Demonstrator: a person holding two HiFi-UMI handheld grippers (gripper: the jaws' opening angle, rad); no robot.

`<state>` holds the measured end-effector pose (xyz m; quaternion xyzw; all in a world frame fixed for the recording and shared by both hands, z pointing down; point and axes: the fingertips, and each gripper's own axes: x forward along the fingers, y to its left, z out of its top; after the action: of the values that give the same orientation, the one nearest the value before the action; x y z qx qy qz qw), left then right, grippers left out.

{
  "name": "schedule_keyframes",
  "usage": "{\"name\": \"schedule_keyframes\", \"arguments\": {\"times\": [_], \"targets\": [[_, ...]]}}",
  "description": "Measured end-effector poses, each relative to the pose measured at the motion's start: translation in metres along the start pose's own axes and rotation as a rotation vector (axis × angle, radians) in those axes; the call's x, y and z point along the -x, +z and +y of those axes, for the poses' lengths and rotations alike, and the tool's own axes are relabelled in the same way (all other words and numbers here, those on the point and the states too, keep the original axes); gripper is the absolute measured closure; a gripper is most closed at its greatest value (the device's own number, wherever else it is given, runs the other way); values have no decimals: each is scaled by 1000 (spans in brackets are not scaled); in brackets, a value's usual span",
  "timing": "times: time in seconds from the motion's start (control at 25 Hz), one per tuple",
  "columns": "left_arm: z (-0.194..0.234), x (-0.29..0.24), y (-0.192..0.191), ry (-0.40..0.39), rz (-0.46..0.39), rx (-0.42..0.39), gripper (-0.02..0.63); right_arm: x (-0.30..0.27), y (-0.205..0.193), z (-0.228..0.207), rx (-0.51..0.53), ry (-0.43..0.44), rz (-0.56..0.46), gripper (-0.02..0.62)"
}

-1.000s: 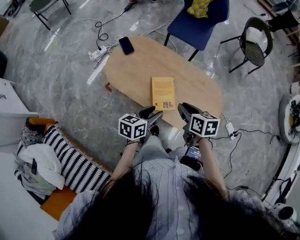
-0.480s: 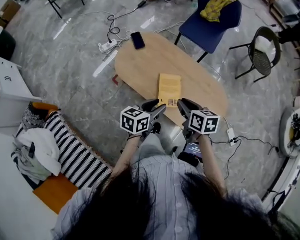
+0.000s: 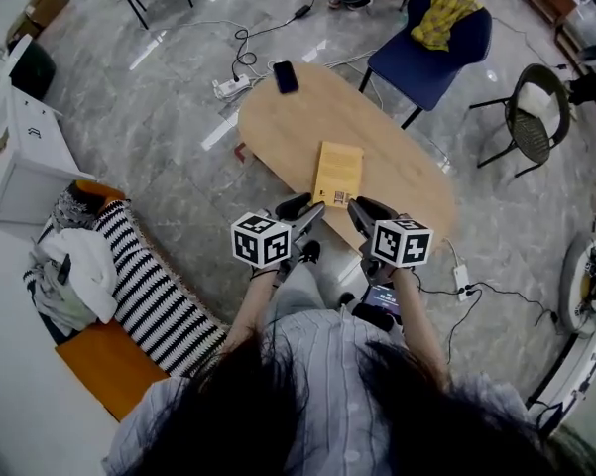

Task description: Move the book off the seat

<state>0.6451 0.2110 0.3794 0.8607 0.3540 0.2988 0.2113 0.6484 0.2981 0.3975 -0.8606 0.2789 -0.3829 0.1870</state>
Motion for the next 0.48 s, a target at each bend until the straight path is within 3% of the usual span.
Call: {"name": "schedule_keyframes", "arguments": {"times": [0.28, 0.48], "targets": [[-34, 4, -29, 92, -55, 21, 434, 45, -23, -6, 124, 50, 9, 508], [-75, 0, -58, 115, -90, 36, 434, 86, -50, -18, 164, 74, 20, 508]]}}
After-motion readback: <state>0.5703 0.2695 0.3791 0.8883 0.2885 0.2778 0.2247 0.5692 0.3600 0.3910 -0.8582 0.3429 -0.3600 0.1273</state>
